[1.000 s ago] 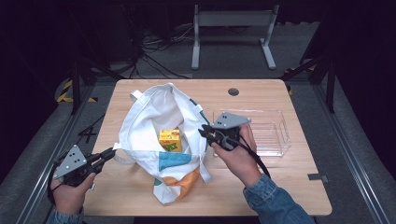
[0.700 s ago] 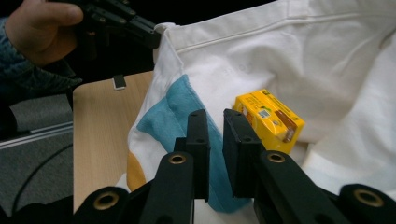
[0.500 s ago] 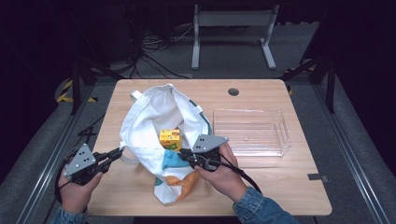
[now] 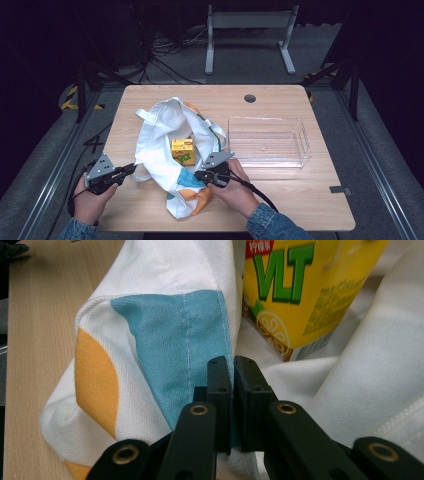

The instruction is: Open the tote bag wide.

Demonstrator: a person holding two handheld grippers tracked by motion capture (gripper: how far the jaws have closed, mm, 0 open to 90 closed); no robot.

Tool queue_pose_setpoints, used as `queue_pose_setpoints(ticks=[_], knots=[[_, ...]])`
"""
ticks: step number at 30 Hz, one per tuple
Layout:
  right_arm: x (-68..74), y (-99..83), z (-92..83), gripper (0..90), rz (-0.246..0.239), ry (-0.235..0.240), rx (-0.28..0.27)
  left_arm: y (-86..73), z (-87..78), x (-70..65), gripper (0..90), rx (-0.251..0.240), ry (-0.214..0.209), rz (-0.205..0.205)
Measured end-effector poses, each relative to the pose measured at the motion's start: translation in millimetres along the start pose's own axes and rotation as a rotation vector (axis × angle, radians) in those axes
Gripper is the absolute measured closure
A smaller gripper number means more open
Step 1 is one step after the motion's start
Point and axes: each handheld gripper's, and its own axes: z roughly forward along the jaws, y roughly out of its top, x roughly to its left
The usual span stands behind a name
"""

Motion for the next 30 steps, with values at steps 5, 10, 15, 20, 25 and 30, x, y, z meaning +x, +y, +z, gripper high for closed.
queue_pose_setpoints(ticks=[5, 10, 15, 20, 25, 30], knots=[[0.8, -3.4, 10.5, 85.9, 0.019, 0.000, 0.035, -4.6, 8.8, 3.0, 88.1, 0.077, -0.008, -0.029], [0.3, -0.4, 6.9, 80.8, 0.017, 0.003, 0.018, -5.4, -0.4, 4.7, 79.9, 0.002, 0.004, -0.072], [-4.6, 5.0, -5.9, 74.5, 0.057, 0.016, -0.043, -4.6, -13.4, 4.0, 71.0, -0.075, 0.011, -0.084], [-13.2, 13.4, -25.1, 68.2, 0.069, 0.029, -0.101, -5.5, -25.3, 3.1, 50.8, -0.149, -0.001, -0.127], [-20.1, 21.1, -41.0, 63.5, 0.068, 0.050, -0.155, -5.3, -33.0, 3.0, 47.7, -0.194, -0.008, -0.148], [-27.4, 32.4, -63.7, 58.7, 0.054, 0.056, -0.212, -4.8, -40.6, 2.9, 46.2, -0.231, 0.004, -0.155]])
